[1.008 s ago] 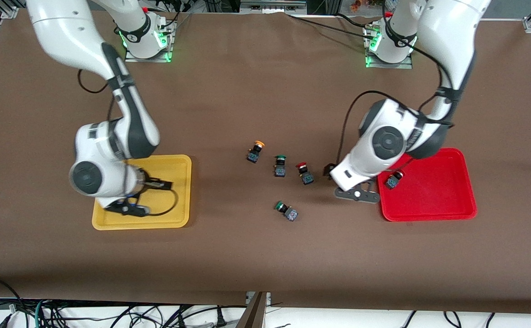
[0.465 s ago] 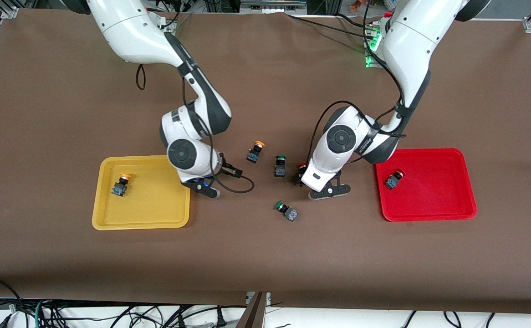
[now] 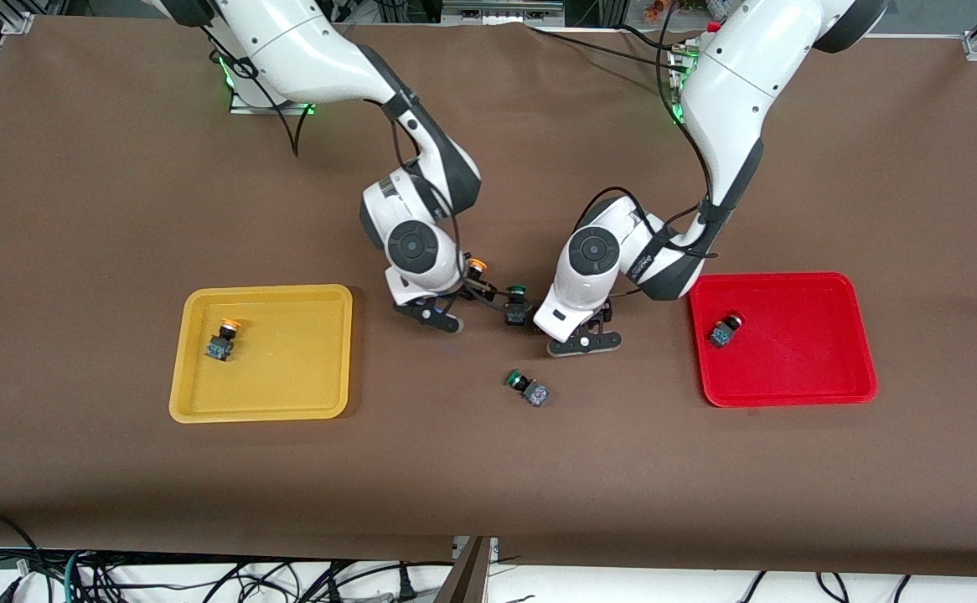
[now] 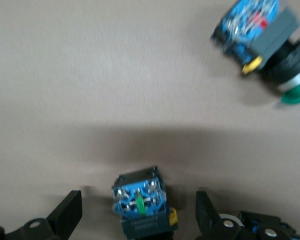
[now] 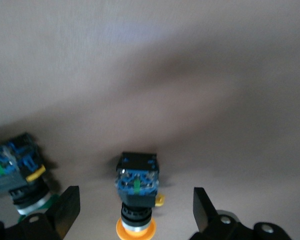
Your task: Place red and yellow buttons in trays
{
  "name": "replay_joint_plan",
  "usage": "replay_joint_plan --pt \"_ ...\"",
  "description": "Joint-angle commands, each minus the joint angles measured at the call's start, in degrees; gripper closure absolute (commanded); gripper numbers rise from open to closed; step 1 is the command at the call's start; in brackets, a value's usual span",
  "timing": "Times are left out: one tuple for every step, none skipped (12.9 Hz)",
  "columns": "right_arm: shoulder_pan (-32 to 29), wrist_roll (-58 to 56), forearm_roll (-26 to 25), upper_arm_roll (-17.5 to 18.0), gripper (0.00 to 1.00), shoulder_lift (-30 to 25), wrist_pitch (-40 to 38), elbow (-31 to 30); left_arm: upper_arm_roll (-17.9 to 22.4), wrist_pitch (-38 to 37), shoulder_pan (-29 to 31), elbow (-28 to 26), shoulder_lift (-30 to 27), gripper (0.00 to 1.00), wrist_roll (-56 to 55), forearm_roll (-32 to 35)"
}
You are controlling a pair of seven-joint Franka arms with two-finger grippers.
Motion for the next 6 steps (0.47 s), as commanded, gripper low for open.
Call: replay_joint_plan --pt "0.8 0.2 0.0 -0.3 0.00 0.1 0.7 -1.5 0.7 0.2 -1.2 -1.1 -0.4 0.28 -3.0 3.0" --pt "1.3 0.3 0.0 -0.3 0.25 0.1 1.7 -2.6 0.6 0.1 -1.1 -1.1 -0.5 0.57 -4.0 3.1" --pt "1.5 0.3 0.0 -0.3 0.65 0.1 2.6 -3.2 0.6 0.0 -1.1 -1.1 -0.5 0.73 -4.1 3.1" --pt "1.9 0.3 0.1 -0.3 0.93 0.2 3.3 -3.3 0.7 0.0 -1.0 -1.1 -0.6 0.87 -3.6 3.2" --pt "1.9 0.4 0.3 -0.3 1.00 0.5 3.6 -3.3 0.6 -0.4 -0.6 -0.9 -0.9 1.00 -3.4 3.2" --pt "1.7 0.4 0.3 -0.4 1.00 0.4 3.6 -3.2 0.7 -0.7 -0.3 -0.8 -1.6 1.00 -2.6 3.2"
